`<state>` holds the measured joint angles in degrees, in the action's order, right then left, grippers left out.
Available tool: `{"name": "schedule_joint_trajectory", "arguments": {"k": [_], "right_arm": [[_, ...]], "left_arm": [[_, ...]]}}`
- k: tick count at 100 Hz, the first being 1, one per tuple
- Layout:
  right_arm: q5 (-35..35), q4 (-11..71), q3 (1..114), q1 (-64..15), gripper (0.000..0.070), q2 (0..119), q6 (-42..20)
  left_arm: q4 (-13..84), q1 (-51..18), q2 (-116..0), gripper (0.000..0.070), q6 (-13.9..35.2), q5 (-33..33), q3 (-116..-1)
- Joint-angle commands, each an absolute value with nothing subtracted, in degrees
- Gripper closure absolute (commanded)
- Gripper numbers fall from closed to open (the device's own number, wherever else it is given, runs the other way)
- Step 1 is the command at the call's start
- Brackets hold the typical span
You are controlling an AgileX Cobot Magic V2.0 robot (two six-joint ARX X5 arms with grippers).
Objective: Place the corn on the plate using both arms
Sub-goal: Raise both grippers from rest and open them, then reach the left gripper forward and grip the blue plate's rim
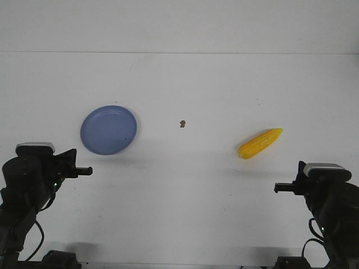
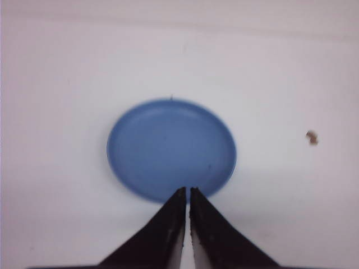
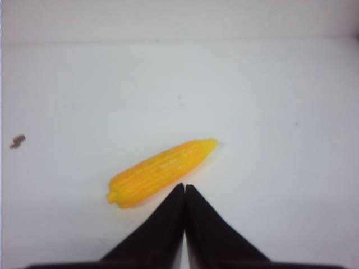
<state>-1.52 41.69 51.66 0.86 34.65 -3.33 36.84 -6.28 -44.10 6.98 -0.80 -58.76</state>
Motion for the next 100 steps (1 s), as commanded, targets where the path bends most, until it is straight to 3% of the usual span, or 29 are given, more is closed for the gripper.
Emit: {"name": "schedule_joint_trajectory", "arguments": {"k": [1,33,40,53,61,68,100], "right_arm": [[-1.56,41.52,52.84,0.93,0.07,36.56,-2.57],[-1.61,43.88,52.93,0.93,0.0683,39.48,-2.96],[-1.61,44.31,52.93,0.93,0.0565,39.44,-2.96],[-1.58,45.1,52.93,0.93,0.0216,39.42,-3.01],[-1.58,45.12,52.93,0.93,0.0127,39.42,-3.2],[-1.58,45.04,52.93,0.93,0.0121,39.42,-3.36],[-1.56,44.99,52.93,0.93,0.0121,39.46,-3.64]], "left_arm": [[37.26,-6.35,-45.06,0.0688,6.72,-0.64,-60.1],[37.63,-6.33,-45.56,0.0681,6.72,-0.62,-60.1],[37.67,-6.33,-45.56,0.0629,6.74,-0.62,-60.1],[37.65,-6.33,-45.56,0.0378,6.98,-0.62,-60.1],[37.74,-6.33,-45.56,0.0299,7.01,-0.62,-60.1],[37.8,-6.33,-45.56,0.0266,7.16,-0.62,-60.1],[30.65,-4.25,-54.22,0.0264,9.13,-0.56,-60.45]]}}
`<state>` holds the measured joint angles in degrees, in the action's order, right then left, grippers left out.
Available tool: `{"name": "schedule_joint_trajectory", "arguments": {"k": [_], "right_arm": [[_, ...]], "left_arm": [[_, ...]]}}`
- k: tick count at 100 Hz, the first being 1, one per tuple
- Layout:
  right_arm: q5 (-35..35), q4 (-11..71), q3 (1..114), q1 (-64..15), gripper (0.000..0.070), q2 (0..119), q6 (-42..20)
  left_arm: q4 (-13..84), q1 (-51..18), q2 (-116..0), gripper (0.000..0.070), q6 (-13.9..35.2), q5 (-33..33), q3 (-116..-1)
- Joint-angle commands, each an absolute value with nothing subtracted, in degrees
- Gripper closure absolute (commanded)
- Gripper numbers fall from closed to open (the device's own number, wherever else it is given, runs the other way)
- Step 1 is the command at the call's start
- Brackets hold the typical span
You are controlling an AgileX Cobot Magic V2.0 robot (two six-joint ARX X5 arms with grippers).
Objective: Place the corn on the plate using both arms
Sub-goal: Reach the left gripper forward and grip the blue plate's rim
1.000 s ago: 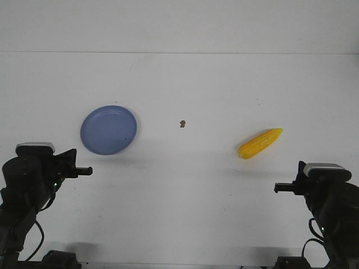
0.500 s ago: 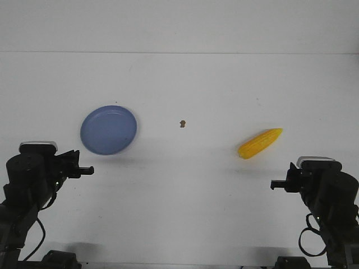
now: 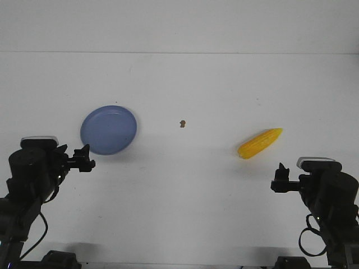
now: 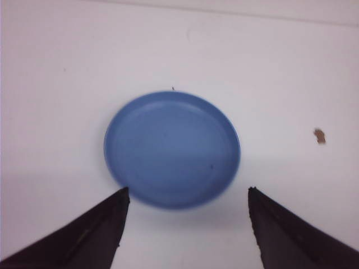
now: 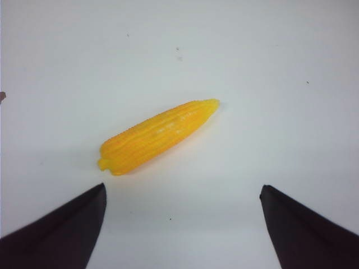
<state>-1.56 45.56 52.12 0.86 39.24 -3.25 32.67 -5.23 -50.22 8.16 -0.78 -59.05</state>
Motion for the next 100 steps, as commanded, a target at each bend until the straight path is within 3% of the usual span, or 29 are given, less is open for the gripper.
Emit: {"name": "schedule_joint_trajectory", "arguments": {"k": [1,16,56,100], "right_arm": [[-1.56,44.97,52.93,0.93,0.0121,39.46,-3.64],[-1.52,44.71,52.93,0.93,0.0121,39.46,-3.64],[-1.56,44.62,52.93,0.93,0.0121,39.44,-3.66],[-1.54,44.6,52.93,0.93,0.0121,39.46,-3.66]], "left_arm": [[30.28,-4.05,-54.92,0.0264,9.26,-0.56,-60.49],[25.04,-0.6,-66.52,0.0265,11.7,-0.58,-61.67],[20.86,4.73,-94.28,0.0265,11.05,-0.6,-72.05],[20.49,6.92,-104.88,0.0264,11.25,-0.6,-75.07]]}}
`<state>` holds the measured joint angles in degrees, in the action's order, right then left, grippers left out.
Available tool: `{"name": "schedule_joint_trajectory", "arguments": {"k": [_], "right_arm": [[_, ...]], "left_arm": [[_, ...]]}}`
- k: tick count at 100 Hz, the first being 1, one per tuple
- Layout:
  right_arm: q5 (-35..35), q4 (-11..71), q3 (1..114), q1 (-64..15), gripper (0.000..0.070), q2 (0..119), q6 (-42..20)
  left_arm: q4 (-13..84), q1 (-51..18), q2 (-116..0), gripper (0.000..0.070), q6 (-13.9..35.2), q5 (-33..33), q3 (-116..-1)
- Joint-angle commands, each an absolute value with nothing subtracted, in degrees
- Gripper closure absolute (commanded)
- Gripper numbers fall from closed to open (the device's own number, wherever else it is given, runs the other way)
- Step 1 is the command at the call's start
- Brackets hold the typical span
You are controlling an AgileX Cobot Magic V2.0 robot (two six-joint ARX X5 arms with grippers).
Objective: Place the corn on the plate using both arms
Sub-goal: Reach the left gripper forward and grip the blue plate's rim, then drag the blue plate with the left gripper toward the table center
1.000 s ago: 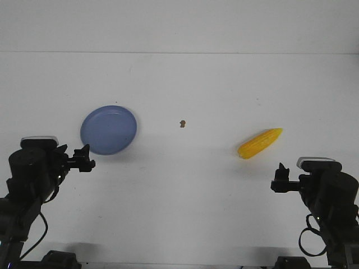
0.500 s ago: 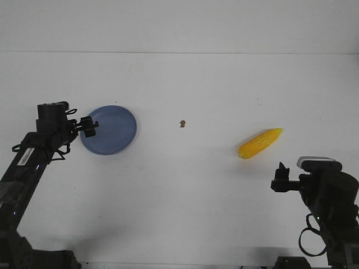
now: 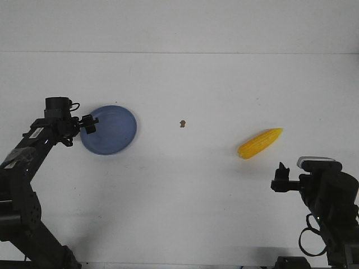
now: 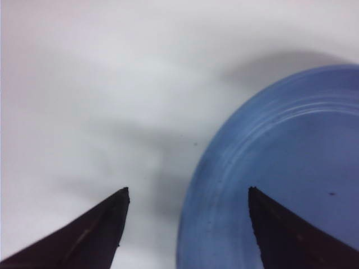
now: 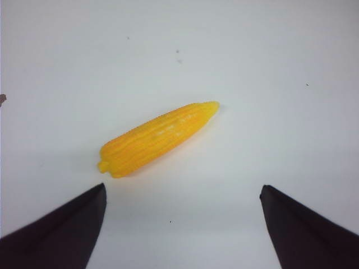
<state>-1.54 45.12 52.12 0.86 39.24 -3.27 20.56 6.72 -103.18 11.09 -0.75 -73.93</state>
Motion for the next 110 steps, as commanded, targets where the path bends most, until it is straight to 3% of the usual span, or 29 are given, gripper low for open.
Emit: {"name": "schedule_joint_trajectory", "arguments": {"k": [1,33,39,44,54,70,93,110], "right_arm": [[-1.54,44.6,52.93,0.93,0.0121,39.46,-3.66],[-1.54,44.58,52.93,0.93,0.0121,39.46,-3.66],[-1.54,44.58,52.93,0.93,0.0121,39.46,-3.66],[-1.54,44.58,52.93,0.93,0.0121,39.46,-3.66],[-1.54,44.58,52.93,0.93,0.0121,39.46,-3.66],[-1.54,44.31,52.93,0.93,0.0121,39.46,-3.66],[-1.54,43.66,52.93,0.93,0.0121,39.46,-3.66],[-1.54,43.77,52.93,0.93,0.0121,39.44,-3.68]], "left_arm": [[20.49,6.92,-104.99,0.0264,11.25,-0.6,-75.07],[20.78,6.85,-107.57,0.0268,11.25,-0.62,-75.07],[20.86,6.83,-107.57,0.03,11.22,-0.62,-75.07],[20.86,6.85,-107.57,0.0392,11.2,-0.64,-75.07],[21.17,6.85,-107.57,0.07,10.94,-1.5,-75.07],[21.28,7.31,-107.33,0.0693,10.98,-6.72,-75.11],[21.56,7.55,-103.0,0.0693,11.03,-23.77,-75.11],[24.4,5.43,-97.69,0.0693,10.31,-27.68,-75.11]]}}
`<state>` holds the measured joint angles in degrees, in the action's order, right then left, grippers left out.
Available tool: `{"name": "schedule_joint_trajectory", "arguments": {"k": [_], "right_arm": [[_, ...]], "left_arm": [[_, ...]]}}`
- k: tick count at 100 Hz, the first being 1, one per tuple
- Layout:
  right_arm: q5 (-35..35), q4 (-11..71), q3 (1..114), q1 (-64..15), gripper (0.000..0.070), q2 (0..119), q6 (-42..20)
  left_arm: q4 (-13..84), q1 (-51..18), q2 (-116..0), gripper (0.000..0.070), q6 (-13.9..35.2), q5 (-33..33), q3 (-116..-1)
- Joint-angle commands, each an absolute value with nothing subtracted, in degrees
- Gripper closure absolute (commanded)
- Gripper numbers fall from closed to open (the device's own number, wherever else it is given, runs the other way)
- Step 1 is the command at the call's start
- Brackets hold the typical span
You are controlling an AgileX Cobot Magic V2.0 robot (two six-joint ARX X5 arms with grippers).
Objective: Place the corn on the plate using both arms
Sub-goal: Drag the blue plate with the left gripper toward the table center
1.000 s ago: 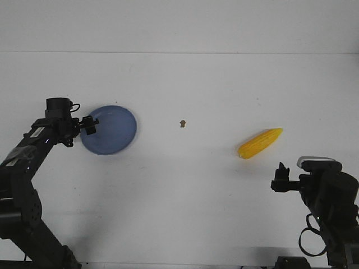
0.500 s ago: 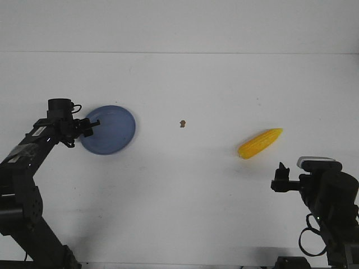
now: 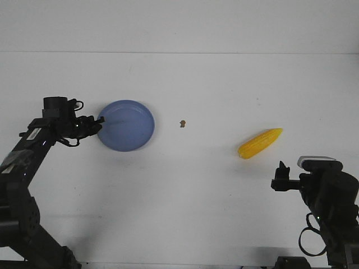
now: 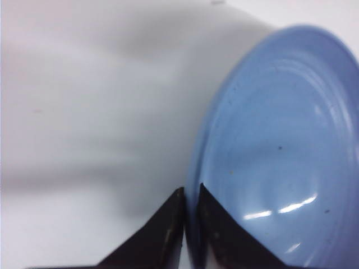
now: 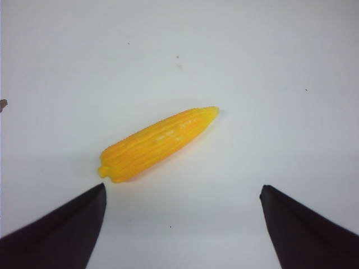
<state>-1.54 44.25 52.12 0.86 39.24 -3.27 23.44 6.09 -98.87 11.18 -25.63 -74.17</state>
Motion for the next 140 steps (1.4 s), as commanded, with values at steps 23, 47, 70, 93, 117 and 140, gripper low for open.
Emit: {"name": "schedule_joint_trajectory", "arguments": {"k": [23,47,70,93,117,140], "right_arm": [[-1.54,43.75,52.93,0.93,0.0121,39.46,-4.51],[-1.54,43.75,52.93,0.93,0.0121,39.44,-4.51],[-1.54,43.72,52.93,0.93,0.0121,39.46,-4.51],[-1.54,43.72,52.93,0.93,0.0121,39.46,-4.51],[-1.52,43.68,52.93,0.93,0.0121,39.46,-4.54],[-1.54,43.7,52.93,0.93,0.0121,39.44,-4.54]], "left_arm": [[29.52,-0.91,-94.39,0.0693,8.32,-31.22,-73.71],[28.47,-10.9,-94.0,0.0693,8.23,-32.12,-67.44],[26.13,-18.57,-94.0,0.0693,8.23,-32.1,-62.54],[25.67,-22.87,-94.0,0.0693,7.97,-32.08,-62.06],[25.41,-25.96,-94.0,0.0693,7.31,-30.59,-62.06],[25.65,-27.4,-94.0,0.0688,7.49,-27.42,-62.06]]}}
